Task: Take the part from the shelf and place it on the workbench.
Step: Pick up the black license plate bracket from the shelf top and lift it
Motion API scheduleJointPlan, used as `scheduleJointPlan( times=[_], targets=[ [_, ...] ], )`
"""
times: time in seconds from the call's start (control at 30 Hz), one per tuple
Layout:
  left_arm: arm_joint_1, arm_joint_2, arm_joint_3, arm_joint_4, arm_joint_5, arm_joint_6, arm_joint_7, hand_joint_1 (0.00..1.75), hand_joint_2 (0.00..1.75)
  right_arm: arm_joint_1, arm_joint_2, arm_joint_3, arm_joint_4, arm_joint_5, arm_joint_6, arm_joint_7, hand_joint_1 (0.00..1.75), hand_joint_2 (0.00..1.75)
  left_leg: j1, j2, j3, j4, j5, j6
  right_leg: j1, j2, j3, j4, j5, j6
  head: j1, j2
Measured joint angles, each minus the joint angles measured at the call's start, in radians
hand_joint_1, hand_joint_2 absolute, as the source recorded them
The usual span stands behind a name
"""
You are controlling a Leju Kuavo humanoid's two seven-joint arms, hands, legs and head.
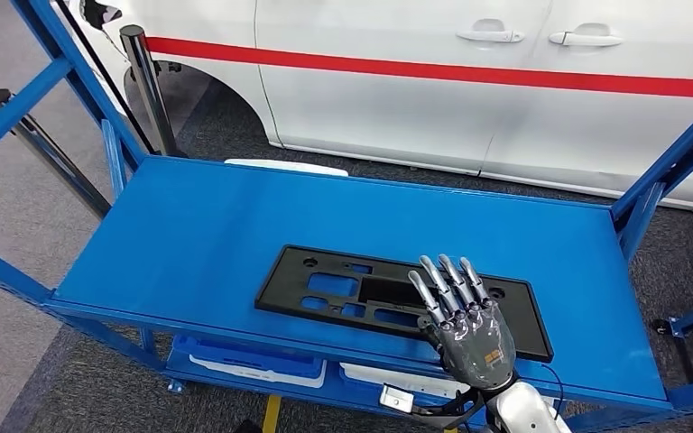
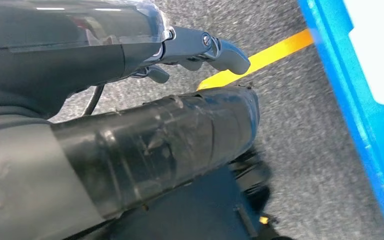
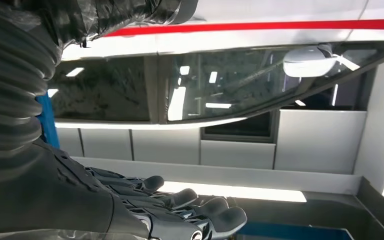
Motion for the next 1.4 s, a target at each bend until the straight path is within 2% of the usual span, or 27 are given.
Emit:
scheduleJointPlan(
  times=[0.07,0.13,0.17,0.2,0.27,0.3,0.33,0.37,0.4,0.43,0.5,0.53,0.63,0.67,0.73,0.8,0.83,0.87,0.9,0.97,1.03,1.13,1.2,1.27,1.33,1.37,1.4],
  targets=[
    [-0.003,0.000,-0.003,0.000,0.000,-0.001,0.001,0.00,0.00,-0.017,-0.012,0.024,0.004,-0.022,0.005,-0.008,0.00,1.75,-0.006,-0.001,0.005,-0.024,0.004,0.008,0.000,0.000,-0.002,-0.001,-0.001,0.010,-0.001,0.000],
    [-0.003,0.000,-0.007,0.000,0.000,-0.002,0.002,0.00,0.00,-0.034,-0.025,0.052,0.006,-0.042,0.021,-0.016,0.00,1.75,-0.002,-0.001,0.013,-0.037,0.021,0.015,0.001,0.001,-0.001,0.000,-0.005,0.023,-0.001,0.000],
    [-0.003,-0.001,-0.008,0.000,-0.001,-0.002,0.003,0.00,0.00,-0.043,-0.032,0.066,0.007,-0.052,0.033,-0.020,0.00,1.75,0.002,0.000,0.017,-0.045,0.026,0.019,0.002,0.001,-0.006,0.014,-0.017,0.028,0.000,0.000],
    [-0.005,-0.001,-0.010,0.000,-0.001,-0.003,0.003,0.00,0.00,-0.052,-0.039,0.078,0.007,-0.060,0.044,-0.024,0.00,1.75,0.006,0.001,0.021,-0.052,0.031,0.023,0.001,0.001,-0.020,0.047,-0.038,0.033,0.001,0.000],
    [-0.007,-0.002,-0.012,0.000,-0.003,-0.004,0.004,0.00,0.00,-0.068,-0.052,0.104,0.010,-0.076,0.065,-0.032,0.00,1.75,0.007,0.002,0.022,-0.056,0.034,0.027,-0.005,0.001,-0.076,0.163,-0.099,0.042,0.003,0.000],
    [-0.008,-0.002,-0.013,0.000,-0.004,-0.004,0.005,0.00,0.00,-0.074,-0.058,0.117,0.012,-0.080,0.075,-0.036,0.00,1.75,0.007,0.002,0.022,-0.056,0.034,0.027,-0.008,0.000,-0.104,0.221,-0.119,0.046,0.003,0.000],
    [-0.007,-0.002,-0.014,0.000,-0.005,-0.005,0.006,0.00,0.00,-0.079,-0.064,0.130,0.015,-0.084,0.083,-0.039,0.00,1.75,0.008,0.001,0.023,-0.056,0.033,0.027,-0.011,0.000,-0.122,0.255,-0.123,0.050,0.003,0.000],
    [-0.007,-0.002,-0.014,0.000,-0.006,-0.005,0.007,0.00,0.00,-0.083,-0.070,0.141,0.017,-0.086,0.090,-0.041,0.00,1.75,0.008,0.001,0.023,-0.055,0.032,0.026,-0.015,0.000,-0.123,0.254,-0.109,0.053,0.003,0.000],
    [-0.007,-0.002,-0.014,0.000,-0.007,-0.005,0.008,0.00,0.00,-0.090,-0.074,0.151,0.019,-0.088,0.096,-0.042,0.00,1.75,0.009,0.000,0.025,-0.053,0.030,0.024,-0.018,0.000,-0.103,0.209,-0.075,0.055,0.003,0.000],
    [-0.007,-0.002,-0.015,0.000,-0.008,-0.005,0.010,0.00,0.00,-0.097,-0.078,0.158,0.020,-0.091,0.102,-0.042,0.00,1.75,0.010,-0.001,0.026,-0.050,0.026,0.020,-0.021,-0.001,-0.072,0.143,-0.037,0.056,0.003,0.000],
    [-0.008,-0.003,-0.015,0.000,-0.009,-0.005,0.012,0.00,0.00,-0.114,-0.084,0.172,0.022,-0.099,0.113,-0.042,0.00,1.75,0.007,-0.002,0.024,-0.039,0.018,0.010,-0.020,-0.001,-0.019,0.028,0.004,0.052,0.003,0.000],
    [-0.008,-0.003,-0.015,0.000,-0.009,-0.005,0.013,0.00,0.00,-0.119,-0.086,0.177,0.023,-0.102,0.117,-0.041,0.00,1.75,0.005,-0.002,0.021,-0.035,0.016,0.005,-0.017,-0.001,-0.009,0.005,0.007,0.047,0.003,0.000],
    [-0.008,-0.002,-0.015,0.000,-0.009,-0.005,0.014,0.00,0.00,-0.128,-0.093,0.189,0.025,-0.108,0.125,-0.040,0.00,1.75,0.005,-0.002,0.018,-0.032,0.011,-0.009,-0.016,0.000,-0.009,-0.002,0.005,0.028,0.002,0.000],
    [-0.008,-0.002,-0.015,0.000,-0.009,-0.005,0.014,0.00,0.00,-0.131,-0.095,0.191,0.025,-0.109,0.126,-0.040,0.00,1.75,0.007,-0.002,0.014,-0.018,0.000,-0.014,-0.017,-0.001,-0.007,-0.005,0.006,0.020,0.002,0.000],
    [-0.009,-0.002,-0.015,0.000,-0.009,-0.006,0.014,0.00,0.00,-0.137,-0.096,0.196,0.027,-0.111,0.126,-0.040,0.00,1.75,0.010,-0.001,-0.022,0.062,-0.049,-0.022,-0.019,-0.003,-0.006,-0.008,0.008,0.009,0.001,0.000],
    [-0.008,-0.002,-0.015,0.000,-0.009,-0.007,0.014,0.00,0.00,-0.139,-0.098,0.202,0.029,-0.113,0.127,-0.040,0.00,1.75,0.011,-0.001,-0.084,0.193,-0.107,-0.027,-0.017,-0.004,-0.006,-0.008,0.007,0.004,0.001,0.000],
    [-0.007,-0.002,-0.016,0.000,-0.009,-0.007,0.015,0.00,0.00,-0.139,-0.098,0.205,0.030,-0.118,0.129,-0.040,0.00,1.75,0.011,-0.001,-0.107,0.239,-0.118,-0.028,-0.015,-0.004,-0.006,-0.008,0.007,0.004,0.001,0.000],
    [-0.006,-0.002,-0.016,0.000,-0.008,-0.007,0.015,0.00,0.00,-0.139,-0.099,0.207,0.030,-0.127,0.135,-0.042,0.00,1.75,0.011,-0.001,-0.114,0.249,-0.109,-0.028,-0.014,-0.004,-0.006,-0.008,0.007,0.004,0.001,0.000],
    [-0.005,-0.002,-0.016,0.000,-0.008,-0.007,0.016,0.00,0.00,-0.139,-0.100,0.210,0.031,-0.139,0.142,-0.045,0.00,1.75,0.011,-0.001,-0.101,0.220,-0.082,-0.026,-0.013,-0.004,-0.004,-0.007,0.007,0.004,0.001,0.000],
    [-0.006,-0.002,-0.016,0.000,-0.008,-0.007,0.016,0.00,0.00,-0.141,-0.101,0.215,0.031,-0.164,0.157,-0.052,0.00,1.75,0.009,-0.001,-0.039,0.084,-0.012,-0.016,-0.011,-0.003,-0.001,-0.007,0.006,0.006,0.001,0.000],
    [-0.009,-0.002,-0.016,0.000,-0.008,-0.007,0.017,0.00,0.00,-0.146,-0.103,0.224,0.030,-0.183,0.173,-0.060,0.00,1.75,0.005,-0.002,0.005,-0.013,0.018,-0.008,-0.008,-0.002,-0.002,-0.005,0.005,0.014,0.001,0.000],
    [-0.009,-0.002,-0.017,0.000,-0.008,-0.007,0.019,0.00,0.00,-0.157,-0.109,0.241,0.026,-0.218,0.214,-0.072,0.00,1.75,0.003,-0.002,0.011,-0.034,0.023,0.005,-0.009,-0.002,-0.004,-0.007,0.007,0.032,0.002,0.000],
    [-0.009,-0.002,-0.017,0.000,-0.008,-0.007,0.019,0.00,0.00,-0.167,-0.116,0.251,0.019,-0.254,0.249,-0.078,0.00,1.75,0.007,-0.001,0.015,-0.046,0.031,0.018,-0.010,-0.002,-0.016,0.021,-0.016,0.042,0.002,0.000],
    [-0.011,-0.002,-0.019,0.000,-0.007,-0.007,0.019,0.00,0.00,-0.176,-0.120,0.258,0.015,-0.289,0.277,-0.081,0.00,1.75,0.008,0.000,0.016,-0.050,0.035,0.025,-0.011,-0.002,-0.050,0.101,-0.066,0.049,0.003,0.000],
    [-0.012,-0.002,-0.020,0.000,-0.006,-0.007,0.020,0.00,0.00,-0.178,-0.123,0.263,0.013,-0.334,0.311,-0.088,0.00,1.75,0.008,0.001,0.015,-0.049,0.035,0.027,-0.012,-0.002,-0.100,0.208,-0.114,0.054,0.003,0.000],
    [-0.011,-0.002,-0.020,0.000,-0.006,-0.006,0.020,0.00,0.00,-0.177,-0.124,0.265,0.013,-0.370,0.334,-0.094,0.00,1.75,0.007,0.001,0.014,-0.048,0.035,0.027,-0.013,-0.002,-0.118,0.247,-0.123,0.056,0.003,0.000],
    [-0.010,-0.002,-0.021,0.000,-0.005,-0.006,0.021,0.00,0.00,-0.177,-0.125,0.267,0.012,-0.416,0.362,-0.101,0.00,1.75,0.007,0.001,0.014,-0.046,0.034,0.027,-0.014,-0.002,-0.126,0.264,-0.119,0.058,0.003,0.000]
  ],
)
